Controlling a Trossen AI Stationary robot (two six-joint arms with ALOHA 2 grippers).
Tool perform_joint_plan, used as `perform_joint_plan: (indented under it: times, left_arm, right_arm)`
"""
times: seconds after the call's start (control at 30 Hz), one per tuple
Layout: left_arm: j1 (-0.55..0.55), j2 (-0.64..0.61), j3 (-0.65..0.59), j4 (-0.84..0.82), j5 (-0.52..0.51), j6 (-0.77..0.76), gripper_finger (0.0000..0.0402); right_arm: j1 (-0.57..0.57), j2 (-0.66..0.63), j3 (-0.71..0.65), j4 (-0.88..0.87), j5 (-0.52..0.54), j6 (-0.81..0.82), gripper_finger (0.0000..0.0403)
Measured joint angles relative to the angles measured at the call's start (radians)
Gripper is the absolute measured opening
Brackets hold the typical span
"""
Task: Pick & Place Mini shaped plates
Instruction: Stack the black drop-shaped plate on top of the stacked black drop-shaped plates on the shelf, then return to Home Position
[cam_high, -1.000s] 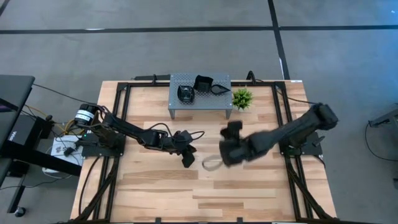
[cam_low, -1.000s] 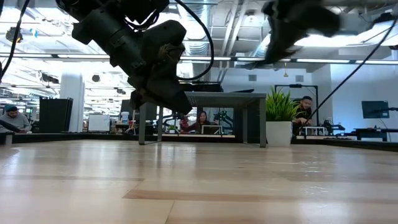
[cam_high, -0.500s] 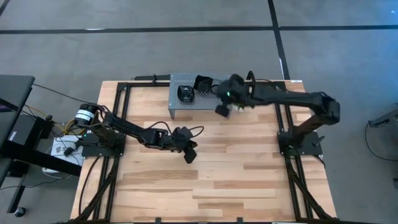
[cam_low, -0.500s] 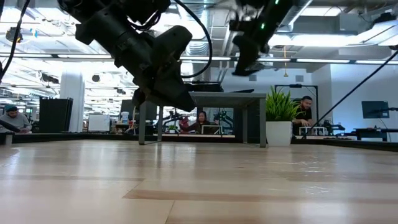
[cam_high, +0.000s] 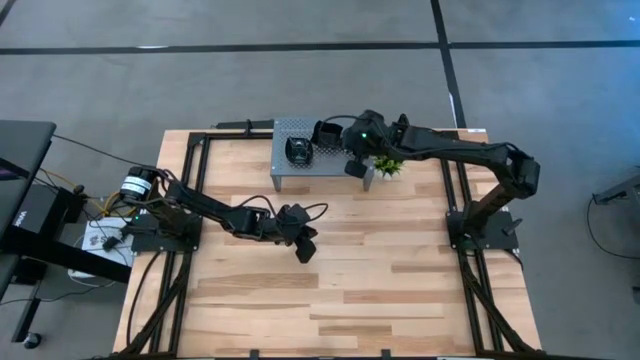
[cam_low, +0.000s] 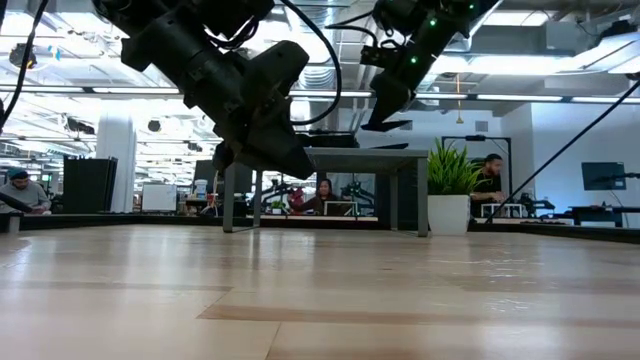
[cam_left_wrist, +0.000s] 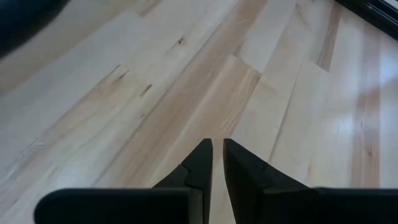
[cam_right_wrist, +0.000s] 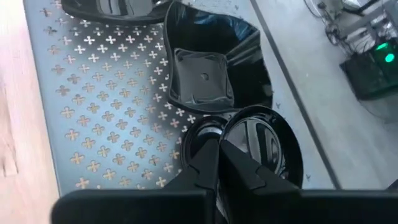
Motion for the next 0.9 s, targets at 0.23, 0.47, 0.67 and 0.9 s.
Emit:
perform_joint_plan:
  times: [0.23, 0.47, 0.67, 0.9]
  left_arm:
    - [-0.001, 0.000, 0.000, 0.000, 0.000, -0.002, 0.0040]
    - [-0.001, 0.000, 0.000, 0.000, 0.000, -0.002, 0.0040]
    - [-0.001, -0.016, 0.000, -0.002, 0.008, 0.102, 0.0040]
    - [-0.033, -0.174, 0.000, -0.016, -0.092, 0.240, 0.0040]
  right_arm:
    - [-0.009, 0.000, 0.000, 0.004, 0.000, -0.033, 0.0054]
    - [0.015, 0.000, 0.000, 0.007, 0.003, 0.007, 0.0103]
    - [0.146, -0.046, 0.000, -0.055, 0.027, 0.064, 0.0104]
    - [0.361, -0.227, 0.000, -0.162, 0.085, 0.096, 0.0096]
